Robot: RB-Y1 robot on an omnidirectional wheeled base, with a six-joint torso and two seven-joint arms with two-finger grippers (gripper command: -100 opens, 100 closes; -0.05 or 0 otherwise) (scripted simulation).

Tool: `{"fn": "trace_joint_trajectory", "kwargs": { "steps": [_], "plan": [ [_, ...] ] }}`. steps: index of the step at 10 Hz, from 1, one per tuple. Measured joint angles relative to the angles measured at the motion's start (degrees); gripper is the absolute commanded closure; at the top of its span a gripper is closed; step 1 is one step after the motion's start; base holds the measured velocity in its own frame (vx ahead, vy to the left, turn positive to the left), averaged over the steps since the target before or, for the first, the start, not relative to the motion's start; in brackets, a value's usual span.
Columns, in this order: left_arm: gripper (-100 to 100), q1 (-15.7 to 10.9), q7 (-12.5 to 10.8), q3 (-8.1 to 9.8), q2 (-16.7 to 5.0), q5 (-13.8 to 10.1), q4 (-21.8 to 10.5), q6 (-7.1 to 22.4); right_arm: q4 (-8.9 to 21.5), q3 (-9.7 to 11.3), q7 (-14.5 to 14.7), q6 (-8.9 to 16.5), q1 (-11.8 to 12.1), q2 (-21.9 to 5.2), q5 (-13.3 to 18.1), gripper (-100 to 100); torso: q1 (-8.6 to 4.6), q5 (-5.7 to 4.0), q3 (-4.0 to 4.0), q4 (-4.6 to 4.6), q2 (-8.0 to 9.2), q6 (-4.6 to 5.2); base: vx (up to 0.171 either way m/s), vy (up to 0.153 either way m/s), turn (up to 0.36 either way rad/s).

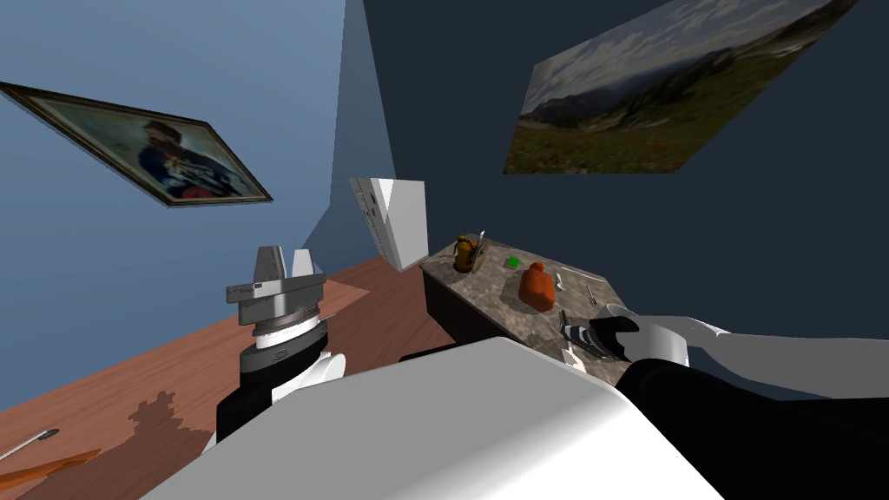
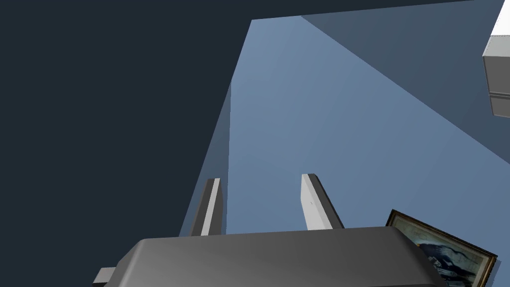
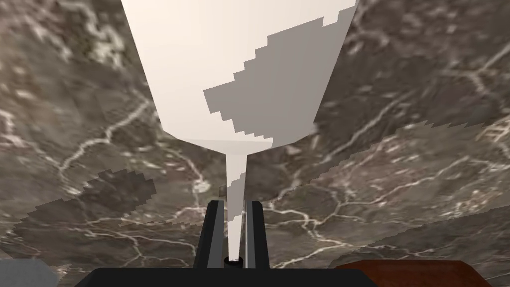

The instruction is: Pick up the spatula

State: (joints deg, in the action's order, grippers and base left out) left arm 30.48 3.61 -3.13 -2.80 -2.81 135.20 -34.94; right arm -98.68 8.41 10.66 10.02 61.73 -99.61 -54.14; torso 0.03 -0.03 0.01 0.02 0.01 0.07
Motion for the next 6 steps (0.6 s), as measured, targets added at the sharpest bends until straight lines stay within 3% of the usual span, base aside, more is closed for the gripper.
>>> {"fn": "trace_joint_trajectory", "kwargs": {
  "steps": [1,4,6],
  "plan": [
    [0,0.00,0.00,0.00,0.00,0.00,0.00,0.00,0.00,0.00,0.00,0.00,0.00,0.00,0.00,100,0.00,0.00,0.00,0.00,0.00,0.00,-0.038,0.005,-0.107],
    [0,0.00,0.00,0.00,0.00,0.00,0.00,0.00,-0.98,-0.82,-0.31,0.29,-0.22,-3.50,-2.26,100,0.04,0.02,0.10,0.04,0.17,0.02,-0.046,0.002,-0.076],
    [0,0.00,0.00,0.00,0.00,0.00,0.00,0.00,-2.10,-3.31,-1.42,0.42,1.62,-6.14,-3.03,100,0.06,0.02,0.11,0.04,0.18,0.02,-0.044,0.004,-0.060]
  ]
}}
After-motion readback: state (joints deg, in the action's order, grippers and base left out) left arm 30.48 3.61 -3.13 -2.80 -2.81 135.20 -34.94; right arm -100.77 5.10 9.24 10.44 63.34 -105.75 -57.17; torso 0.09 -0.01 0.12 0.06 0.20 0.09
